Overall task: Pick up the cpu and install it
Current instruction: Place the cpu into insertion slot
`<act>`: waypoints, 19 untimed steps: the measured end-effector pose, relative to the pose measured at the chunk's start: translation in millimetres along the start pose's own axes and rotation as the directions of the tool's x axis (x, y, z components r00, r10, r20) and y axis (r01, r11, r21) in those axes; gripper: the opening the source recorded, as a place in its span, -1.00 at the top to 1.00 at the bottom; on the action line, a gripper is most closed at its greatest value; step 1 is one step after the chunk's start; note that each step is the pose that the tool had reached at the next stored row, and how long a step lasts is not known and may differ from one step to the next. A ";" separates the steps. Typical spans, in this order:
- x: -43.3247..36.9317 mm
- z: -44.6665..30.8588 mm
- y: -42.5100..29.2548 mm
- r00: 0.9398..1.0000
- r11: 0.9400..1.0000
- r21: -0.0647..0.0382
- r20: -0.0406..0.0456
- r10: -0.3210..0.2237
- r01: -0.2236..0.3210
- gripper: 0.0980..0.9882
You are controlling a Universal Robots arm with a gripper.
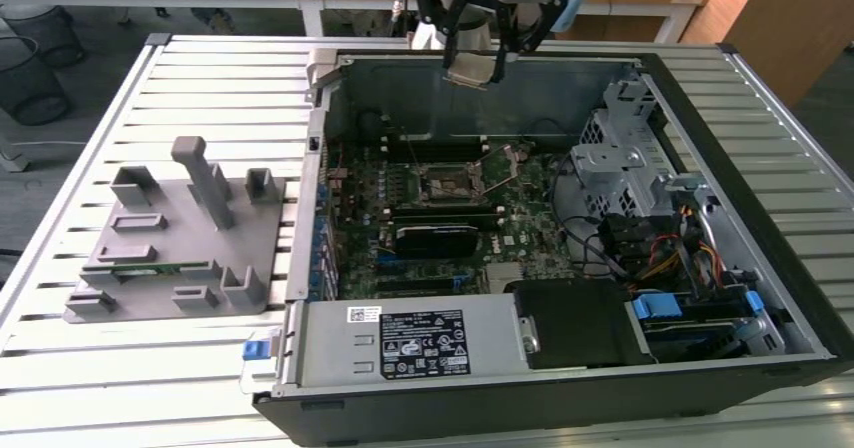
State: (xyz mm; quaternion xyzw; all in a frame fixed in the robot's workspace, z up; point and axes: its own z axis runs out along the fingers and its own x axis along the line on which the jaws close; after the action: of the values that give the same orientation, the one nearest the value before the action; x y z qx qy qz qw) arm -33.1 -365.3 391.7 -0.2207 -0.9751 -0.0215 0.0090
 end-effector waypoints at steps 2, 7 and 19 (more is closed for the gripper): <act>0.0 0.4 0.0 1.000 1.000 0.001 0.001 0.016 -0.016 0.00; 0.0 1.2 -0.1 0.996 0.996 0.004 0.007 0.092 -0.092 0.00; -0.1 2.1 -0.1 0.970 0.970 0.002 0.014 0.244 -0.244 0.00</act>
State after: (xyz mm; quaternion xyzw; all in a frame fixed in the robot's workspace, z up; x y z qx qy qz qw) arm -33.1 -365.3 389.6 -0.3391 -0.9406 -0.0172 0.0054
